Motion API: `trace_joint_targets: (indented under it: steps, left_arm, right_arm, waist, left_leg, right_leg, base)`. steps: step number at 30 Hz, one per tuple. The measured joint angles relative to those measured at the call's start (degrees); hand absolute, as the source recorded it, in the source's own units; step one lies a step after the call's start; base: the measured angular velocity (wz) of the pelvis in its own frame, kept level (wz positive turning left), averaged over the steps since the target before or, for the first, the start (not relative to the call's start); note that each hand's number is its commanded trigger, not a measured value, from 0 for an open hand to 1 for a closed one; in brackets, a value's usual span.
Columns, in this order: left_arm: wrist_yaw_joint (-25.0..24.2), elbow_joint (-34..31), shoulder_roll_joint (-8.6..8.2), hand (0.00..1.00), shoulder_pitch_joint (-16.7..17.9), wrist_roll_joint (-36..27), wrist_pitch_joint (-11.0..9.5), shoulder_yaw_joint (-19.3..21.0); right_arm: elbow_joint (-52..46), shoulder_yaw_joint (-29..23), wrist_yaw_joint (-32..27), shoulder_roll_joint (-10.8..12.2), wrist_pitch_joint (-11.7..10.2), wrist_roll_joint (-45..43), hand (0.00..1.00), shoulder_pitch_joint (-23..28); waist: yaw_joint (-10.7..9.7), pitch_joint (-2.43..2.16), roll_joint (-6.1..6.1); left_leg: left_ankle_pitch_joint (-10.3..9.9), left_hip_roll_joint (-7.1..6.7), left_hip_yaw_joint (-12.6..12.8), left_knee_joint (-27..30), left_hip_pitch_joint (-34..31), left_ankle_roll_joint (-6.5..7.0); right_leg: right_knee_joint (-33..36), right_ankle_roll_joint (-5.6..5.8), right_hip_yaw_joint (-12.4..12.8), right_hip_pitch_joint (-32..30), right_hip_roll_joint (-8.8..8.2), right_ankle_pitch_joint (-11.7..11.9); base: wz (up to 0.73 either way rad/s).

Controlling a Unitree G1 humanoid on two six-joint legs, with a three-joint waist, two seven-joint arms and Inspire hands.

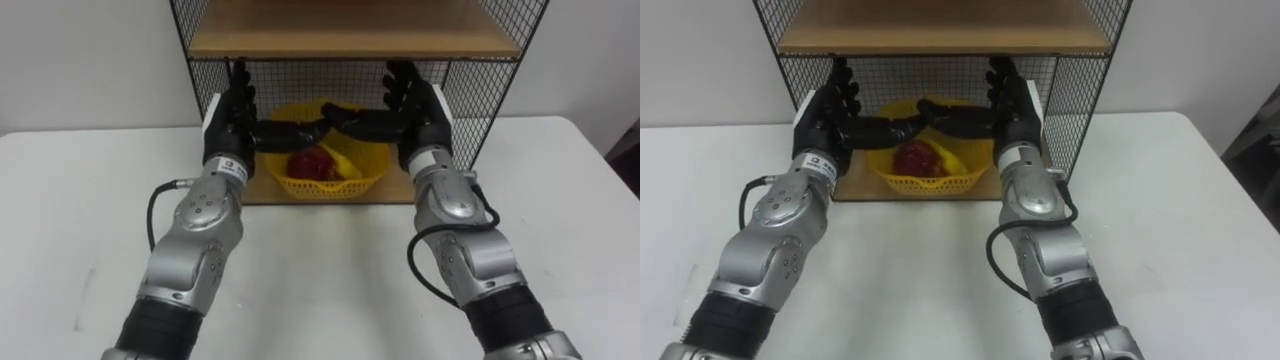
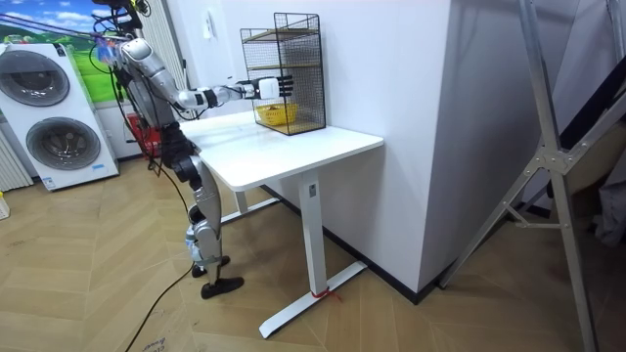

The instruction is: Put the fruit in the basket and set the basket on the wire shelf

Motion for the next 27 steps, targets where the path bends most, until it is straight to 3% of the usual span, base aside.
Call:
trace_joint_targets:
  steps: [6, 11, 17, 24, 27]
  left_arm:
    - [-0.5, -5.5, 1.57, 0.00, 3.7, -0.2, -0.1, -0.8]
    - [-2.9, -13.2, 2.24, 0.00, 7.3, 0.0, -0.4, -0.5]
    - [-6.9, -15.7, 2.15, 0.00, 13.5, -0.7, -1.1, -1.3]
    - [-8.9, -17.0, 2.16, 0.00, 18.7, -0.7, -1.8, -2.2]
    - [-9.5, -19.7, 2.84, 0.00, 23.0, -0.7, -2.8, -2.9]
  right_arm:
    - [-1.1, 0.0, 1.5, -0.9, 0.0, 0.0, 0.00, 3.2]
    - [-9.0, -0.5, 4.0, -2.6, 0.1, 0.0, 0.00, 7.5]
    - [-12.0, -0.9, 8.2, -2.6, 0.1, -1.5, 0.00, 11.2]
    - [-17.2, -1.1, 10.5, -2.6, 0.2, -3.8, 0.00, 16.8]
    - [-20.8, -1.0, 11.7, -2.6, -0.1, -4.1, 0.00, 19.9]
  waist:
    - [-1.0, 0.00, -0.09]
    - [-1.1, -0.11, -0.22]
    - [-1.1, -0.47, -0.94]
    - [-1.0, -0.55, -1.30]
    - [-1.2, -0.53, -1.37]
  left_leg:
    - [0.0, 0.01, 0.0, -0.3, 0.4, 0.00]
    - [0.0, 0.04, 0.5, -0.6, 0.5, -0.01]
    - [0.0, 0.04, 0.7, -1.0, 0.5, -0.02]
    - [0.0, 0.03, 0.6, -1.0, -0.7, -0.01]
    - [0.0, 0.08, 0.6, -1.1, -1.2, -0.02]
  right_leg:
    - [0.0, 0.03, -0.5, 0.2, -0.09, 0.0]
    - [0.0, -0.03, 0.0, 0.0, 0.13, -0.1]
    - [0.0, -0.05, 0.2, -0.1, 0.19, -0.1]
    - [0.0, -0.05, 0.2, -1.2, 0.16, -0.1]
    - [0.0, -0.05, 0.3, -1.5, 0.25, -0.1]
  base:
    - [-0.01]
    - [-0.05]
    - [0.00]
    - [0.00]
    - [0.00]
